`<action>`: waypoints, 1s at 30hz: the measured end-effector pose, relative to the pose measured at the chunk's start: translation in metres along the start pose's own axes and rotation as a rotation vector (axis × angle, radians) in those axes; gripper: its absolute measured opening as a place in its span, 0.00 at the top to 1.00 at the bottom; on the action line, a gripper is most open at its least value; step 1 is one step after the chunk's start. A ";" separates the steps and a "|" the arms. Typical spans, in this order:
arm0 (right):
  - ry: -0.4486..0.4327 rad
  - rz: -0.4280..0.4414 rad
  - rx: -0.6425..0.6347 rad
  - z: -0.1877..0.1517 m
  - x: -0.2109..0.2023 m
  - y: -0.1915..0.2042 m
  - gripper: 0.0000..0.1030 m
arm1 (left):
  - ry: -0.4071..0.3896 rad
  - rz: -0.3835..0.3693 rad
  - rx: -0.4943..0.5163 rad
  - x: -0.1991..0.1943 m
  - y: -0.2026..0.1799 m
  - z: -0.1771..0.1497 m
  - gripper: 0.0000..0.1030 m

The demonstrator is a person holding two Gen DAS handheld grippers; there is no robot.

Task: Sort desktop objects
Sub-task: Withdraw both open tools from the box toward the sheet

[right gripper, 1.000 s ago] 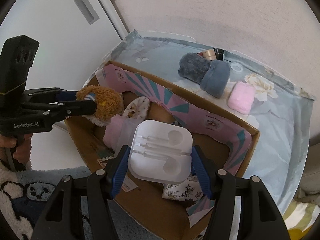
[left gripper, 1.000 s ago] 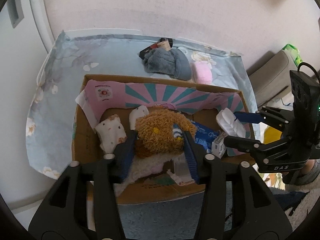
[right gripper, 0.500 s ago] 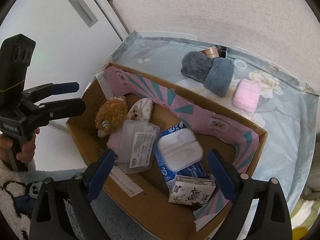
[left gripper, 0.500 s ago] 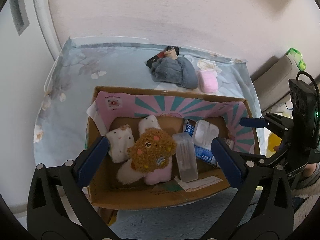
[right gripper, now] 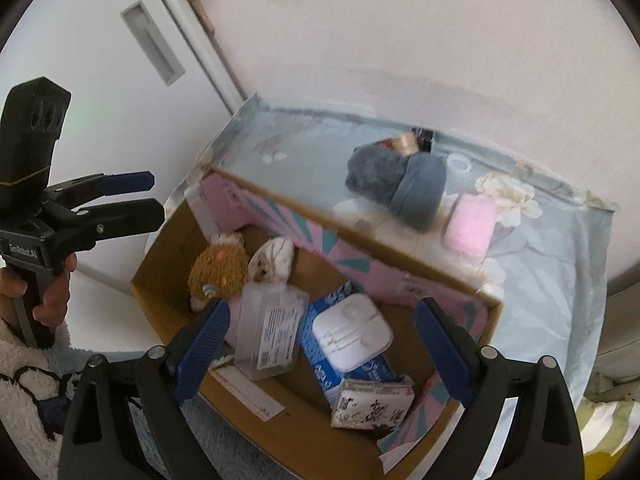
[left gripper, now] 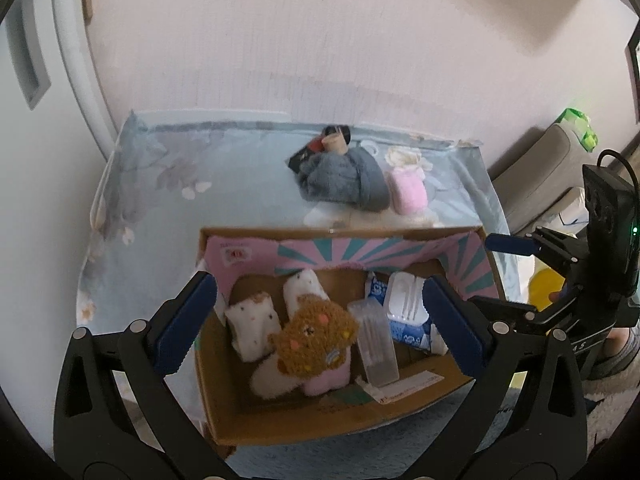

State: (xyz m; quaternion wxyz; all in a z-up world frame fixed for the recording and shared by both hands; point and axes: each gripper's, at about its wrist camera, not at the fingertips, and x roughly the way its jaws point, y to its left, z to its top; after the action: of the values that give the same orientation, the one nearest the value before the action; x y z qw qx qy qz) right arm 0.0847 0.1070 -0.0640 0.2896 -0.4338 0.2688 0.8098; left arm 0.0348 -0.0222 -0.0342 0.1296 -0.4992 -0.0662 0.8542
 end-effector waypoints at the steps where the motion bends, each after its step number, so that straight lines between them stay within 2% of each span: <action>1: -0.006 -0.009 0.008 0.002 -0.002 -0.001 0.10 | -0.002 -0.004 0.007 0.000 0.001 0.003 0.01; 7: -0.036 -0.084 0.072 0.015 -0.012 -0.015 0.10 | -0.001 -0.034 0.074 0.001 0.004 0.031 0.01; 13: 0.006 -0.181 0.140 0.031 -0.014 -0.036 0.10 | -0.001 -0.024 0.191 0.013 -0.003 0.068 0.00; 19: 0.012 -0.219 0.266 0.047 -0.015 -0.069 0.10 | 0.040 -0.101 0.263 0.039 -0.005 0.103 0.01; 22: 0.032 -0.271 0.333 0.057 -0.008 -0.087 0.10 | 0.097 -0.152 0.270 0.061 -0.004 0.118 0.01; 25: 0.049 -0.248 0.389 0.067 0.006 -0.102 0.10 | 0.167 -0.180 0.262 0.091 0.001 0.129 0.01; 30: 0.120 -0.251 0.403 0.083 0.052 -0.122 0.10 | 0.292 -0.229 0.228 0.151 0.010 0.136 0.01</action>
State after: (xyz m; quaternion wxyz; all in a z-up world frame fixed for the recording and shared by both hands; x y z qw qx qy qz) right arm 0.1011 0.2603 -0.0907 0.4521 -0.4448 0.3855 0.6702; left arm -0.1555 0.0137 -0.0959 0.2898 -0.5890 -0.0061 0.7544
